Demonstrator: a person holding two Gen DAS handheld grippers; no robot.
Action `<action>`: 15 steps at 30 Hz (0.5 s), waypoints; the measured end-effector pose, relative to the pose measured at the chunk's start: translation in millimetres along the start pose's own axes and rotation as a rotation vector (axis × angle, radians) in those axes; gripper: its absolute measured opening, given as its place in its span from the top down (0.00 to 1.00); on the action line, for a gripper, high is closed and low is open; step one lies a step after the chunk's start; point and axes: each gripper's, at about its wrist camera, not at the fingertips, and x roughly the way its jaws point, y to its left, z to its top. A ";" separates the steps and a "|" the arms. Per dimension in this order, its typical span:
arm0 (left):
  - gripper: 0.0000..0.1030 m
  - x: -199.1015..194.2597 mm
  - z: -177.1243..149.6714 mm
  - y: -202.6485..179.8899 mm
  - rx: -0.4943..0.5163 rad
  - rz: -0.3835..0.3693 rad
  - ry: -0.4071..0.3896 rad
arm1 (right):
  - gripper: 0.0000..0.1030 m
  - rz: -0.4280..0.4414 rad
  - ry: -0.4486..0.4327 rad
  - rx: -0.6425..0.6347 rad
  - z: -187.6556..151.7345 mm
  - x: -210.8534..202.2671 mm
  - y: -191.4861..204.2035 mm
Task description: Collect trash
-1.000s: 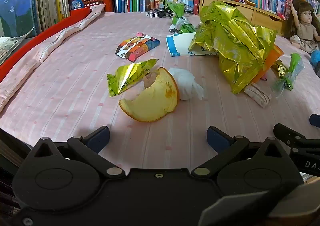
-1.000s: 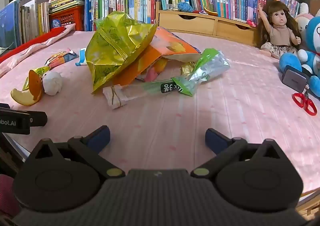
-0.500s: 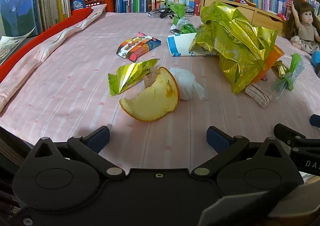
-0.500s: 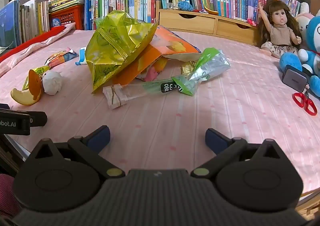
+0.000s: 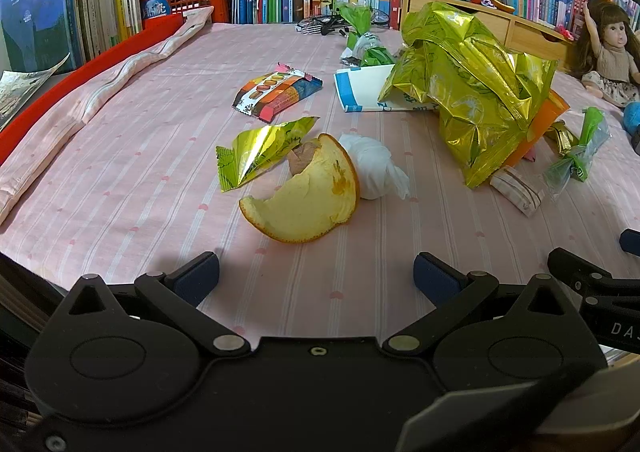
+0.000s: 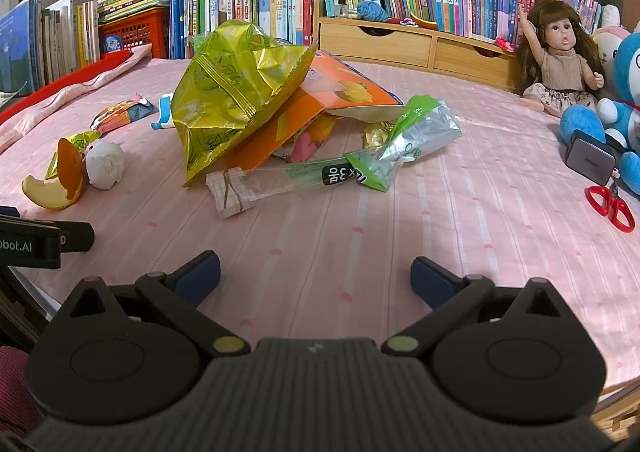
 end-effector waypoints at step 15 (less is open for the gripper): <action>0.00 -0.2 0.4 -0.1 0.000 0.000 0.001 | 0.00 0.000 0.002 0.000 0.4 0.1 0.0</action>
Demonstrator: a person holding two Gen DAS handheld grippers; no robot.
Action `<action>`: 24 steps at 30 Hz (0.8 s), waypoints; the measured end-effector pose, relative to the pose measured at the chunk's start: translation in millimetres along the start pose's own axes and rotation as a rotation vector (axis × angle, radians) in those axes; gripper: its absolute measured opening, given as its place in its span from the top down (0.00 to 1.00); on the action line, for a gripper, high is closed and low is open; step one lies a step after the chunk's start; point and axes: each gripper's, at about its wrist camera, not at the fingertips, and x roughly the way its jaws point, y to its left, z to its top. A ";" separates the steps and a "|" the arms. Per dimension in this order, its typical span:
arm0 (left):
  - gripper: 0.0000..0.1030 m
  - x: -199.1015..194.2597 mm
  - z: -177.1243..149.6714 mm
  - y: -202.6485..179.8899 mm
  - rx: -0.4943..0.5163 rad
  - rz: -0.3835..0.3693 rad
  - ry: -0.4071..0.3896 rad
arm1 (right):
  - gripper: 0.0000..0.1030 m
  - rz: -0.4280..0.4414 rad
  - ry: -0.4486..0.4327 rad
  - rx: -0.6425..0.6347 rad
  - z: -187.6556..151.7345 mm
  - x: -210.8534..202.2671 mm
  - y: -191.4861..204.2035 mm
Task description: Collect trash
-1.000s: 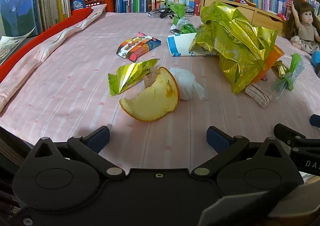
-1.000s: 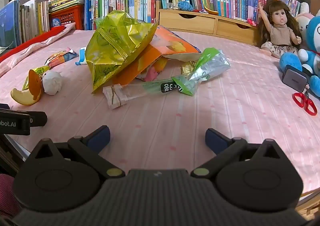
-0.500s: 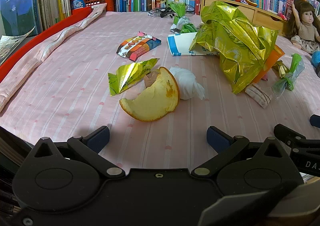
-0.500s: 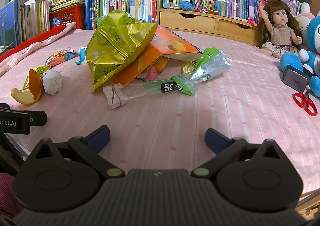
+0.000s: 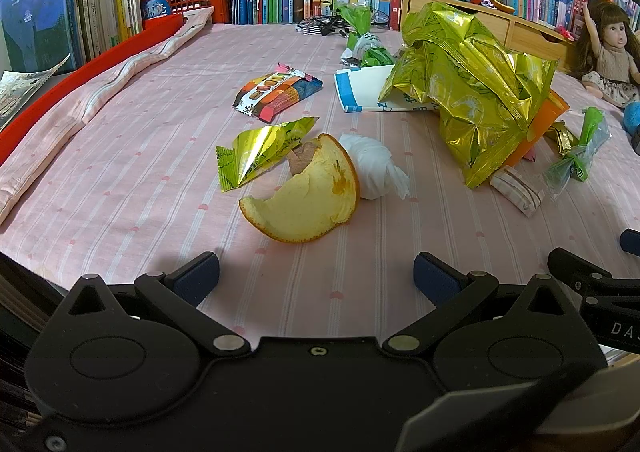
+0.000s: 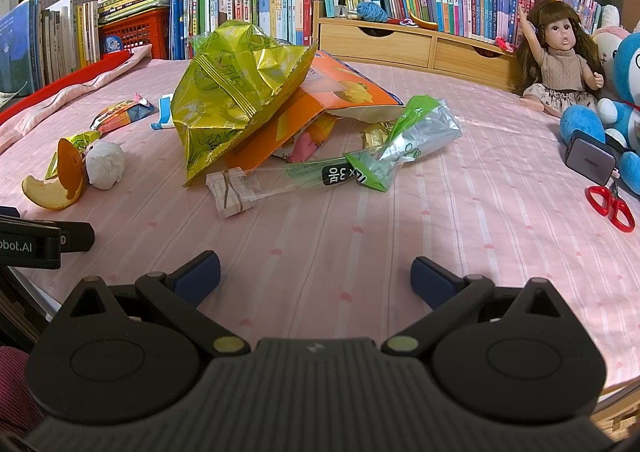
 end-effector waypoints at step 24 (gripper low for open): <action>0.00 -0.4 -1.3 2.0 0.003 -0.001 -0.009 | 0.00 0.000 0.014 0.003 0.9 -0.9 -0.6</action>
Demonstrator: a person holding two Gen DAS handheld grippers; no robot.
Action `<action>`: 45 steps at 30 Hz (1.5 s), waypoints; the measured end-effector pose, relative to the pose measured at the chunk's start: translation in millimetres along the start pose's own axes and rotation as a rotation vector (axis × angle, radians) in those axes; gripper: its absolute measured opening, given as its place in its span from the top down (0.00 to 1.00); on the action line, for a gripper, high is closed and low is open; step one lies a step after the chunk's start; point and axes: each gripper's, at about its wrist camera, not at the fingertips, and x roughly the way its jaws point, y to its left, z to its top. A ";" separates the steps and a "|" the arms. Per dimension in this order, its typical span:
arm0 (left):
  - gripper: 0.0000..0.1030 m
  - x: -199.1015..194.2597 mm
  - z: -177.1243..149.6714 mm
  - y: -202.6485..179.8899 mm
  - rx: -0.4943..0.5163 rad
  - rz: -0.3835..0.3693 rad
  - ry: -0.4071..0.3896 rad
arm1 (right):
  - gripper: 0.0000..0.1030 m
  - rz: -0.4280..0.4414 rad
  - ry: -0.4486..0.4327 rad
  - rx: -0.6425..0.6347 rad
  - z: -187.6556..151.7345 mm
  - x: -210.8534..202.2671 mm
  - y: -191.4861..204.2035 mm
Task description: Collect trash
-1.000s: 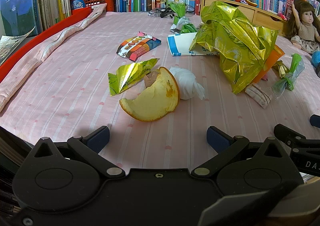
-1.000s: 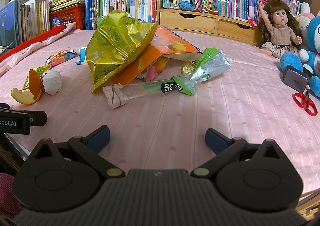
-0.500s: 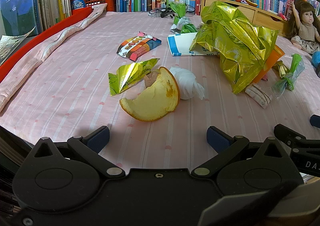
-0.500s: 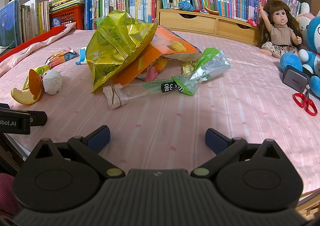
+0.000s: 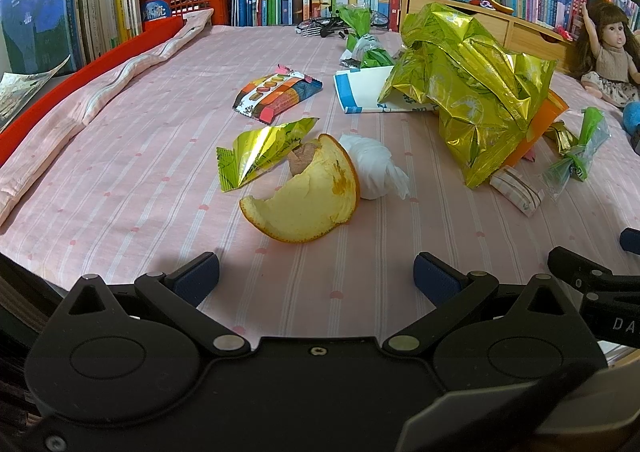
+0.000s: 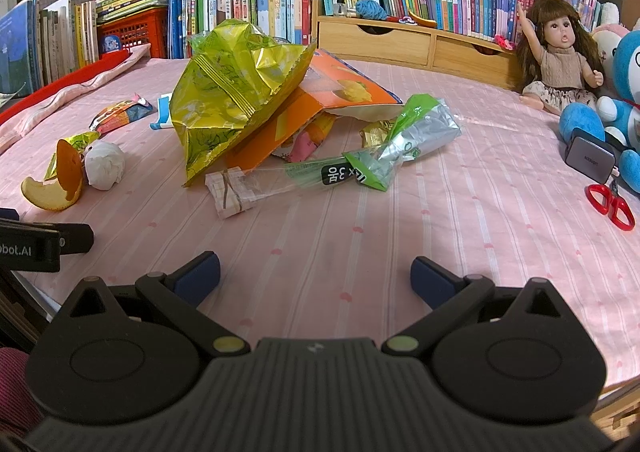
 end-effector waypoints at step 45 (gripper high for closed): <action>0.33 -37.5 3.3 36.2 -0.049 -0.066 -0.197 | 0.09 0.122 -0.149 0.028 22.7 -12.0 10.8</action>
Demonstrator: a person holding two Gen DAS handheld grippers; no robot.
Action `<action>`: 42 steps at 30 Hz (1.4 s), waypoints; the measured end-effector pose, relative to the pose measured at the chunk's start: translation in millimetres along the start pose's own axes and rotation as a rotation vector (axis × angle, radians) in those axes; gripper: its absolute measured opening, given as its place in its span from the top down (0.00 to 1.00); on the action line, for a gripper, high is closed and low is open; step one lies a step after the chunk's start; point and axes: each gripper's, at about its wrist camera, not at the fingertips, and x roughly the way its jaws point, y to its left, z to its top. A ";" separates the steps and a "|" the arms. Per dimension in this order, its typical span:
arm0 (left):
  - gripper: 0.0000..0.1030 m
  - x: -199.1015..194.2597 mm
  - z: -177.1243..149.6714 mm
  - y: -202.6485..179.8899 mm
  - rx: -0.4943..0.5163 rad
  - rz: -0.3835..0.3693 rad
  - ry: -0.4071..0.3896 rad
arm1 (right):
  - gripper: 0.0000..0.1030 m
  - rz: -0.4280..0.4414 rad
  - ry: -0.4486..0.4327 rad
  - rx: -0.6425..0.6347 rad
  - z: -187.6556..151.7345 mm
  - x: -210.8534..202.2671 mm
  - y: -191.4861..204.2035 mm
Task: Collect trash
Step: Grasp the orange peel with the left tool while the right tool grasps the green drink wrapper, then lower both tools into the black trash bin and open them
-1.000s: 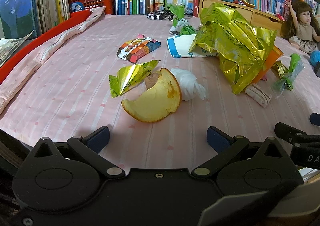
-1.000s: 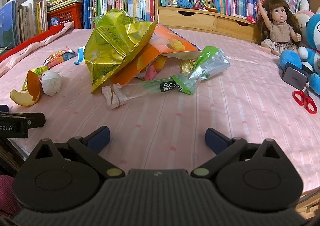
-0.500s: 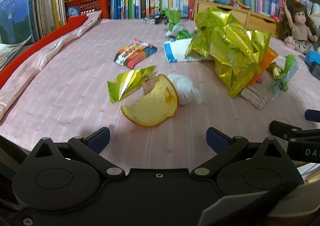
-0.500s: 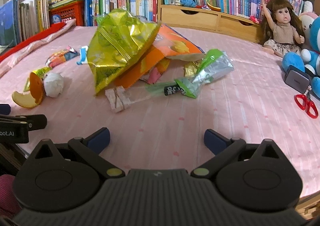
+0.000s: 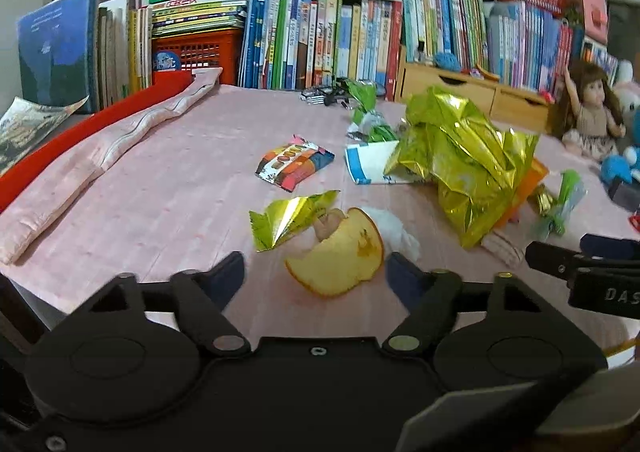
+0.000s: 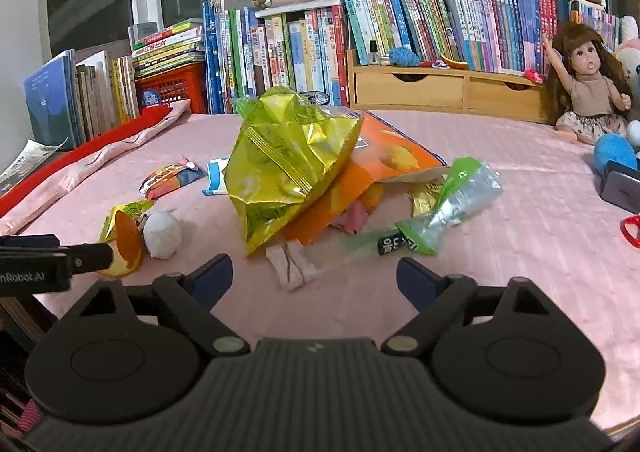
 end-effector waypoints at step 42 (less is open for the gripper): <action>0.92 -46.1 -19.5 -7.4 -0.133 -0.093 -0.130 | 0.57 0.110 0.011 0.091 -8.6 -46.5 -22.3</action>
